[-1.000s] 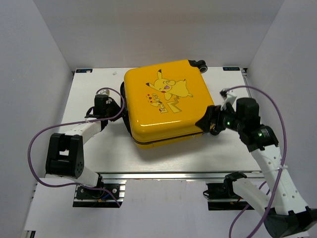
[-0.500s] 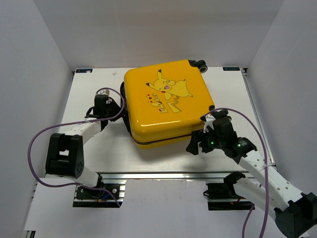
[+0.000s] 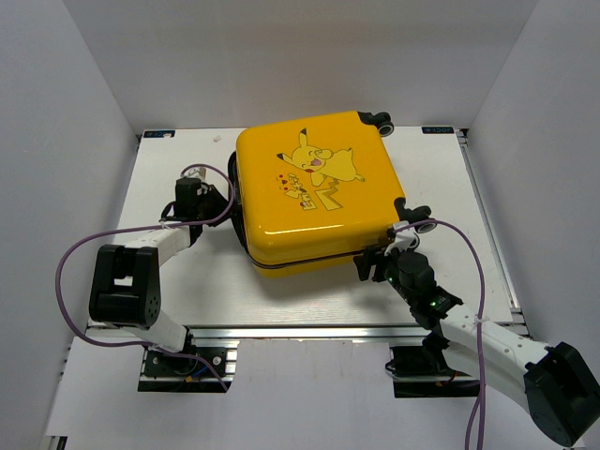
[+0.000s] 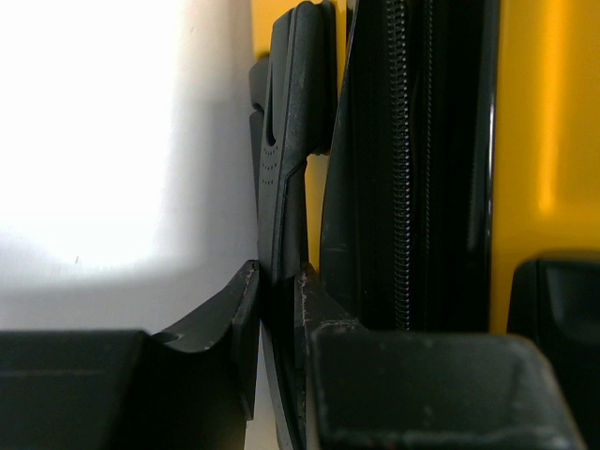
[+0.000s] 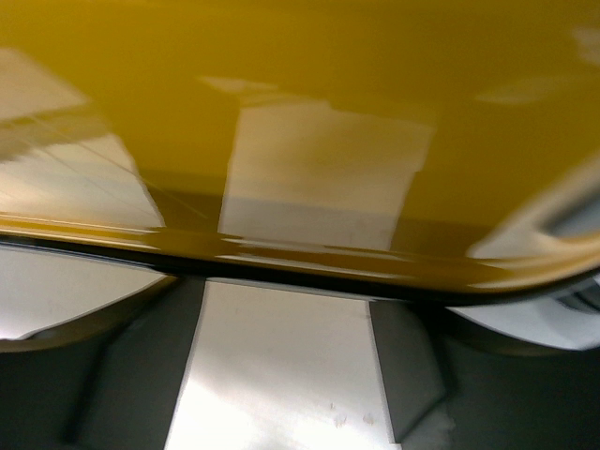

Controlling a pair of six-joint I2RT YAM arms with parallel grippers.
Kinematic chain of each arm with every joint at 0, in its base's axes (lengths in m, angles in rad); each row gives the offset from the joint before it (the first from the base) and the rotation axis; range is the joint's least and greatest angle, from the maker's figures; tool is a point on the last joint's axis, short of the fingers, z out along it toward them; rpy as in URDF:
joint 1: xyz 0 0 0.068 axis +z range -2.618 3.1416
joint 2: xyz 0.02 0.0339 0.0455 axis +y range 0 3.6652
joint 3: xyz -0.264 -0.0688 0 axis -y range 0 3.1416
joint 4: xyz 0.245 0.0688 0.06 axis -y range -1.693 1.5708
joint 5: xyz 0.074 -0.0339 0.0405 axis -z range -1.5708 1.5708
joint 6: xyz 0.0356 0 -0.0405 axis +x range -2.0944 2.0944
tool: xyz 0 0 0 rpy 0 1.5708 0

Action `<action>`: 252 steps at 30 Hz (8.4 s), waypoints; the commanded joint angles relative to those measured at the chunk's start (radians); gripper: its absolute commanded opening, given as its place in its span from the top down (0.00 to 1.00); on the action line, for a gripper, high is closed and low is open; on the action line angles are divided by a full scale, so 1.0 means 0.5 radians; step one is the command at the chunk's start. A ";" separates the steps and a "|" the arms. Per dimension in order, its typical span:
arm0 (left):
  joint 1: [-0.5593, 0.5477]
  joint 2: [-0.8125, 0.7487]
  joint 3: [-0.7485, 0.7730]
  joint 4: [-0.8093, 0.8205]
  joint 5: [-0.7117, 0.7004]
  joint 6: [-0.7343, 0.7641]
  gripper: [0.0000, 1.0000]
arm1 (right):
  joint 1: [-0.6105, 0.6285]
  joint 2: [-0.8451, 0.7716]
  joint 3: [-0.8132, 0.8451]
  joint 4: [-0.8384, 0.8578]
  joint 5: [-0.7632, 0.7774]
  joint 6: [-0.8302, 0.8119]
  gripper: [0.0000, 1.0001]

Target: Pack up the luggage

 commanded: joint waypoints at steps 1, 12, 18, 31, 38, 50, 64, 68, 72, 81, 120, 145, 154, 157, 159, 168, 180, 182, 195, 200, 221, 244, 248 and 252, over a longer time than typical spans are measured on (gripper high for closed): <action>0.044 0.141 -0.035 0.220 0.128 0.035 1.00 | 0.023 0.002 -0.031 0.660 0.153 -0.020 0.30; 0.081 0.310 -0.029 0.328 0.316 0.051 1.00 | 0.140 0.143 -0.024 1.114 0.036 0.124 0.45; 0.081 0.294 -0.050 0.319 0.328 0.048 1.00 | 0.238 0.444 0.006 1.366 0.428 0.198 0.67; 0.265 0.399 0.207 -0.025 0.046 0.002 1.00 | 0.128 0.318 0.037 0.612 1.327 0.327 1.00; 0.388 0.488 0.306 -0.065 0.098 0.017 1.00 | -0.117 0.419 0.101 0.531 1.315 0.155 1.00; 0.453 0.644 0.462 -0.043 0.251 0.066 1.00 | -0.446 0.533 0.337 0.560 0.685 -0.256 1.00; 0.453 0.730 0.634 -0.209 0.132 0.140 1.00 | -0.967 0.858 0.478 0.431 1.165 0.146 1.00; 0.453 0.733 0.643 -0.209 0.135 0.140 1.00 | -1.056 0.968 0.583 0.553 0.941 -0.056 1.00; 0.453 0.742 0.677 -0.234 0.116 0.155 1.00 | -1.115 1.030 0.660 0.672 1.241 -0.295 1.00; 0.453 0.816 0.784 -0.295 0.135 0.177 1.00 | -1.195 1.177 0.631 1.827 0.978 -1.333 1.00; 0.453 0.887 0.950 -0.494 -0.040 0.299 1.00 | -2.005 2.079 1.353 1.394 -1.447 0.527 1.00; 0.453 1.077 1.152 -0.629 -0.148 0.382 1.00 | -1.787 2.864 2.690 0.949 -1.336 0.112 1.00; 0.453 1.110 1.238 -0.721 -0.240 0.456 1.00 | -1.532 3.435 3.708 0.649 -0.931 0.200 1.00; 0.453 1.126 1.269 -0.731 -0.249 0.456 1.00 | -1.447 3.374 3.561 0.755 -1.068 0.165 1.00; 0.453 1.144 1.309 -0.727 -0.240 0.456 1.00 | -1.373 3.112 3.238 0.893 -1.078 0.021 1.00; 0.407 1.613 2.151 -1.018 -0.090 0.572 1.00 | -0.993 1.925 1.461 1.363 -1.284 -0.385 1.00; 0.447 1.464 2.380 -1.176 0.119 0.315 0.02 | -0.428 1.085 0.703 1.020 -0.744 -0.385 1.00; 0.425 1.375 2.282 -1.132 0.129 0.363 0.02 | -0.391 1.070 0.681 0.980 -0.683 -0.388 1.00; 0.407 0.653 2.069 -1.519 -0.553 0.385 0.02 | -0.299 1.002 0.687 0.814 -0.547 -0.422 1.00; 0.425 0.650 2.468 -1.672 0.042 0.505 0.02 | -0.253 0.984 0.681 0.774 -0.529 -0.446 1.00; 0.333 -0.834 1.122 -1.867 -0.202 0.033 0.02 | -0.145 0.950 0.663 0.636 -0.382 -0.449 1.00; 0.373 -0.734 0.272 -1.382 -0.411 -0.382 0.02 | -0.096 1.030 0.770 0.526 -0.080 -0.278 1.00; 0.373 -0.384 0.507 -1.216 -0.543 -0.348 0.04 | -0.069 1.002 0.694 0.544 -0.093 -0.234 1.00; 0.373 -0.072 0.731 -0.919 -0.501 -0.220 0.06 | -0.044 1.018 0.706 0.513 -0.072 -0.253 1.00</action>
